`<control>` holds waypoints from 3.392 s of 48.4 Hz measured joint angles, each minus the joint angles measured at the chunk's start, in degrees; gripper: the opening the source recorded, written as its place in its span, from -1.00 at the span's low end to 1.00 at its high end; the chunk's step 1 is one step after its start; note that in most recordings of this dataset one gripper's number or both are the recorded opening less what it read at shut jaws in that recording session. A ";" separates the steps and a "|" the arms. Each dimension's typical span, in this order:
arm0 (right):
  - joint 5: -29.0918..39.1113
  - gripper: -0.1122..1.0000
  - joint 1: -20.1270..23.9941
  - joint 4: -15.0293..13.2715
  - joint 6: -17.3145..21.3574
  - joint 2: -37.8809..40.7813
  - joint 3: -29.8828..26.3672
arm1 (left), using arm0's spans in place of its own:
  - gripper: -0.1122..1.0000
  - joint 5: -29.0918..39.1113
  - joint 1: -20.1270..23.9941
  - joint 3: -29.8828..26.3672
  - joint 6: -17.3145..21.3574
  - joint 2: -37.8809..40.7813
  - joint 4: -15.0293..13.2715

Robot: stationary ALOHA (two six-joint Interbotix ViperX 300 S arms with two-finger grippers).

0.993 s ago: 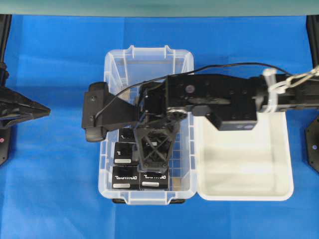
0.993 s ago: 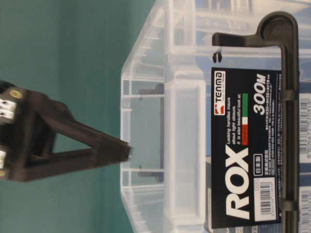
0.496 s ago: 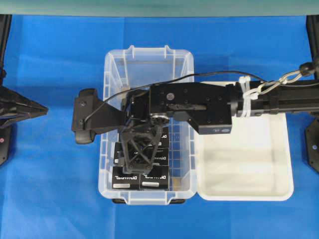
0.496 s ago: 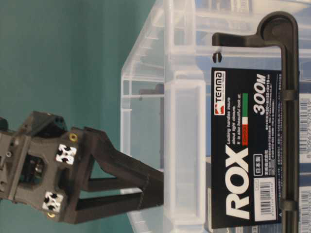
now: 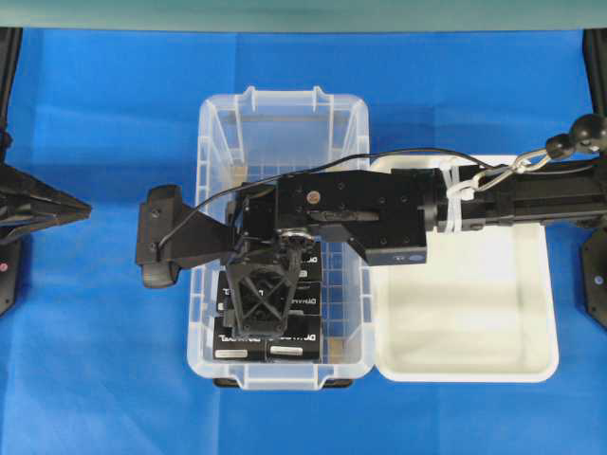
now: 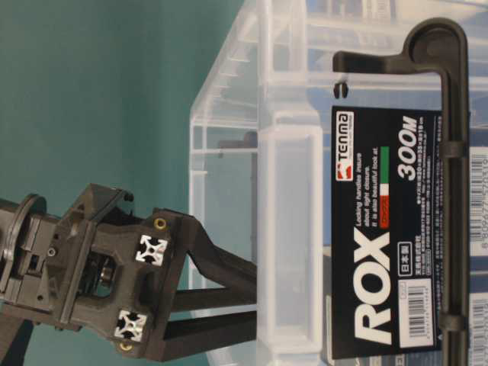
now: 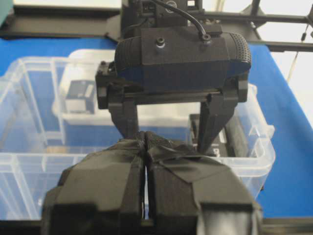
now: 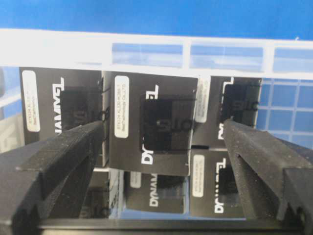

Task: Pick the box from inside the plastic case
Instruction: 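Lower the right gripper onto the top-row black box and close it, then lift the black box out of the case with the right gripper, then carry the box right and lower it beside the box on the white tray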

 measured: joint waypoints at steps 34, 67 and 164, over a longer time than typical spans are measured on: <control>-2.72 0.95 -0.18 0.00 -1.41 1.05 2.99 | -0.83 0.00 0.09 0.00 0.00 -0.09 0.00; -5.19 0.33 -0.70 -0.09 -1.67 1.93 3.60 | -0.83 0.00 0.09 0.00 0.00 -0.09 0.00; -3.87 0.31 -19.16 -3.43 -18.90 -44.56 52.47 | -0.83 5.10 0.70 -1.23 0.09 -2.29 0.00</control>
